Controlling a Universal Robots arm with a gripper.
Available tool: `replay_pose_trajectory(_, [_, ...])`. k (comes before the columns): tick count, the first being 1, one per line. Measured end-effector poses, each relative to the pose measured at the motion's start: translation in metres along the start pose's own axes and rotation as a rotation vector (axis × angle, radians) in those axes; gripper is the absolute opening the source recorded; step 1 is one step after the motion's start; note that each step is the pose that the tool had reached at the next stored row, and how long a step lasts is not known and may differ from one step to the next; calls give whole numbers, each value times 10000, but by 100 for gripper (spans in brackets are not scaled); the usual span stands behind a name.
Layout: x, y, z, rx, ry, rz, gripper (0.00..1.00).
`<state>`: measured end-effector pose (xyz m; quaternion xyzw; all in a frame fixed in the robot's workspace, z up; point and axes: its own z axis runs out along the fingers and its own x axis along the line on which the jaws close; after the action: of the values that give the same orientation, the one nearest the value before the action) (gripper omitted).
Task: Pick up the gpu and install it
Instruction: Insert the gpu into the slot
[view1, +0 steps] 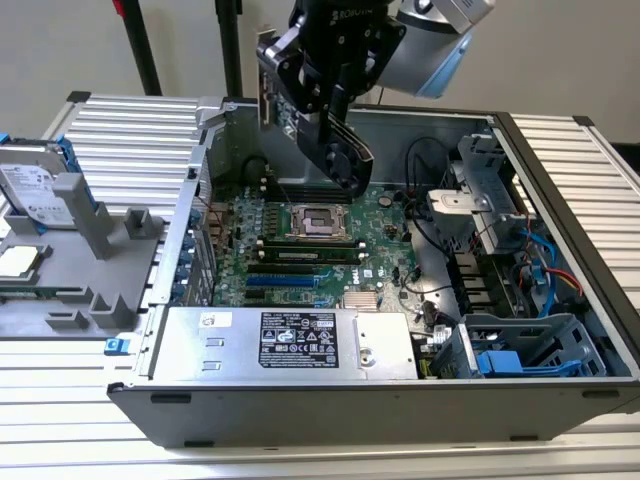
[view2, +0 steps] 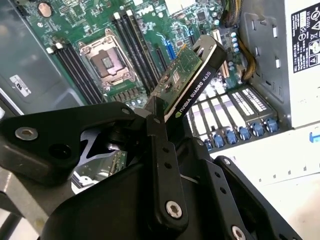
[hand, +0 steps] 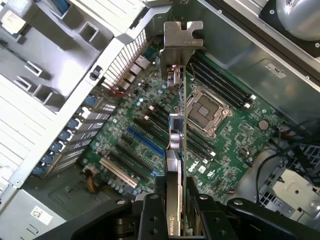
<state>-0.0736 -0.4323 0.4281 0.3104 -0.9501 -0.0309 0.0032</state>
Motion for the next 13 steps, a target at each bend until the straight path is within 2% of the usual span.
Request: replay_pose_trajectory(13, [0,0,0,-12,54,-890,0])
